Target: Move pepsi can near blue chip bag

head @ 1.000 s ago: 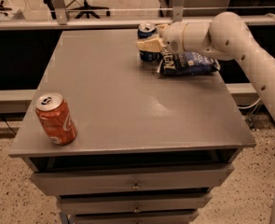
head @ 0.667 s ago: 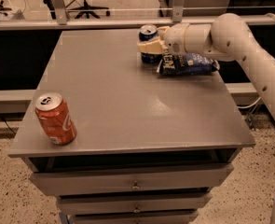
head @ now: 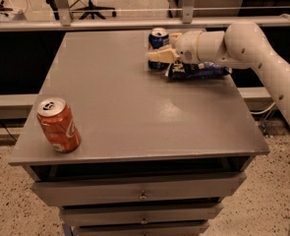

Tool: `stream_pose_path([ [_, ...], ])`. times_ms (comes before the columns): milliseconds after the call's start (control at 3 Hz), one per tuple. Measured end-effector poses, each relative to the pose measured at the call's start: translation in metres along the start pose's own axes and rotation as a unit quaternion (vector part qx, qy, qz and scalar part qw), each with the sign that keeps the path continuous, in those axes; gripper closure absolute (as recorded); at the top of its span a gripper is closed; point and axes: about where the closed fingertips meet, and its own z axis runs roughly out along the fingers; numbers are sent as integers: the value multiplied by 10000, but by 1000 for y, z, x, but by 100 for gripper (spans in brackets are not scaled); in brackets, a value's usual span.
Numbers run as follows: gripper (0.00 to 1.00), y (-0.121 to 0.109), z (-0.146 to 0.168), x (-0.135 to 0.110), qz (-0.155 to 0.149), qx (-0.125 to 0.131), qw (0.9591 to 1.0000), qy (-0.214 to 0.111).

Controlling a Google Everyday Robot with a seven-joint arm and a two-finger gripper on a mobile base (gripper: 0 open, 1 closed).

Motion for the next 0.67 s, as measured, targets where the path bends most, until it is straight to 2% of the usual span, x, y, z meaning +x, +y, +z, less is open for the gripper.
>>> stream_pose_path([
  [333, 0, 3, -4, 2, -14, -79, 10000, -28],
  [667, 0, 8, -13, 1, -87, -176, 9998, -80],
])
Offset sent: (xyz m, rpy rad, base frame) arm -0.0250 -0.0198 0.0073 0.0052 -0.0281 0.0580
